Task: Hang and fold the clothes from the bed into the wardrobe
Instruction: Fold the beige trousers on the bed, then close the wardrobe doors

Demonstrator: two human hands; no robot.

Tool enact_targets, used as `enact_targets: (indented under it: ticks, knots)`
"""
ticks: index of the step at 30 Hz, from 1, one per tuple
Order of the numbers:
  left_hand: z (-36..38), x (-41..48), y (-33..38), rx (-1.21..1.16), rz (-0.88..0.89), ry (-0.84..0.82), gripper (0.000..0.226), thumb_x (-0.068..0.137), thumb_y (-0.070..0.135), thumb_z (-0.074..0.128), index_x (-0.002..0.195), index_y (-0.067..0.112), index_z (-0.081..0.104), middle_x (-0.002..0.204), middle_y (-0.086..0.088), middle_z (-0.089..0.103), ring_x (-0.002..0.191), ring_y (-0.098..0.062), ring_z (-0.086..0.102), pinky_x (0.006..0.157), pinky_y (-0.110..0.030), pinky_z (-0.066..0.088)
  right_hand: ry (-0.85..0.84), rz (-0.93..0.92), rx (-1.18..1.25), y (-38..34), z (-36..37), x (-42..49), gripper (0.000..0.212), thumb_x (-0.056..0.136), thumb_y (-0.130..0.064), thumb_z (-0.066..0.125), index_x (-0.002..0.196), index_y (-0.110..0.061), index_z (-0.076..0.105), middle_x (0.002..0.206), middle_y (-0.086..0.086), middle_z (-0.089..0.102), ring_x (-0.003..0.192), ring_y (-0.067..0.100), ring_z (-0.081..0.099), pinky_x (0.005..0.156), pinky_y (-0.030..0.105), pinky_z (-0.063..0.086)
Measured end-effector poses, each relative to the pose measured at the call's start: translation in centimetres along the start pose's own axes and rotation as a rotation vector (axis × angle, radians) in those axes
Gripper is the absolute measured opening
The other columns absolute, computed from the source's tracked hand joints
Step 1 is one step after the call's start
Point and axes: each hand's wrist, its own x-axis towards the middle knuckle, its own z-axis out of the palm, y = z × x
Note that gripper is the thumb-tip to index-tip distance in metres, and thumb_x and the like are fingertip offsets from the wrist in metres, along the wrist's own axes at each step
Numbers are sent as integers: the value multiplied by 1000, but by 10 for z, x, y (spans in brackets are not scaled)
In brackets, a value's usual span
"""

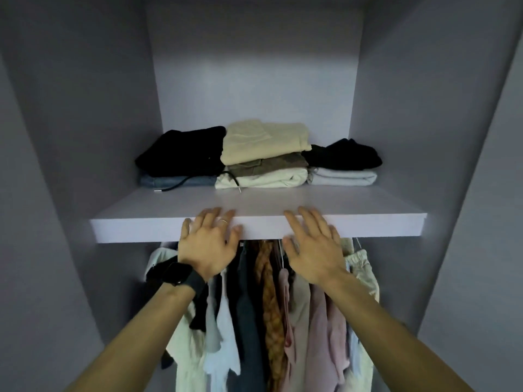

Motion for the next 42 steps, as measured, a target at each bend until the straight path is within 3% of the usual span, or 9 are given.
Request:
enact_targets:
  ticks: [2, 8, 19, 22, 26, 32, 36, 39, 42]
  knots:
    - [-3, -26, 1, 34, -17, -39, 58, 99, 52, 36, 155, 38, 25, 163, 4, 23, 150, -20, 17, 121, -51, 14, -53, -10, 19, -1, -5, -19, 61, 101, -50, 32, 157, -40, 12, 168, -7, -1, 153, 15, -7, 124, 51, 6]
    - [-24, -113, -16, 14, -144, -99, 58, 95, 50, 44, 151, 41, 33, 151, 9, 44, 141, -20, 35, 117, -45, 28, -29, -83, 178, -39, -19, -93, 53, 101, -54, 36, 152, -41, 35, 165, -9, 23, 153, 14, 7, 122, 39, 4]
    - [-42, -305, -104, 18, -353, -188, 55, 96, 44, 46, 150, 40, 36, 150, 11, 44, 139, -18, 37, 115, -40, 32, -186, -194, 432, -162, 28, -235, 48, 97, -45, 56, 144, -35, 53, 156, -11, 40, 150, 15, 23, 119, 29, 21]
    - [-55, -352, -114, -49, -391, -129, 49, 96, 44, 47, 144, 42, 43, 145, 16, 48, 134, -16, 43, 109, -39, 39, -261, -206, 508, -195, 41, -262, 47, 97, -42, 59, 143, -34, 54, 154, -11, 44, 149, 15, 26, 119, 35, 28]
    - [-82, -402, -126, -133, -428, 79, 38, 91, 43, 49, 129, 45, 55, 128, 20, 58, 115, -13, 55, 84, -38, 55, -350, -274, 635, -243, 48, -290, 49, 96, -35, 63, 143, -28, 52, 148, -9, 50, 144, 15, 35, 115, 31, 34]
    - [-143, -441, -154, -404, -460, 538, 19, 92, 27, 62, 108, 36, 65, 93, 16, 66, 80, -7, 65, 68, -19, 51, -394, -394, 802, -323, 39, -310, 54, 94, -35, 67, 144, -27, 50, 146, -10, 50, 138, 11, 41, 112, 30, 39]
    - [-168, -444, -166, -608, -538, 740, 33, 88, 30, 66, 119, 34, 55, 104, 13, 60, 85, -12, 64, 65, -12, 46, -435, -430, 861, -362, 37, -317, 71, 91, -49, 67, 152, -33, 35, 158, -16, 34, 145, 5, 31, 116, 29, 34]
    - [-179, -436, -181, -754, -605, 692, 49, 90, 29, 67, 135, 31, 46, 120, 8, 57, 99, -8, 63, 76, -15, 49, -435, -439, 877, -382, 38, -317, 83, 88, -55, 67, 156, -35, 24, 163, -16, 23, 149, 4, 22, 119, 29, 29]
    - [-179, -433, -193, -883, -570, 527, 44, 94, 32, 63, 136, 31, 49, 122, 9, 64, 108, -4, 63, 89, -22, 51, -425, -453, 866, -394, 38, -314, 89, 86, -59, 66, 157, -35, 19, 164, -15, 20, 149, 4, 20, 119, 26, 26]
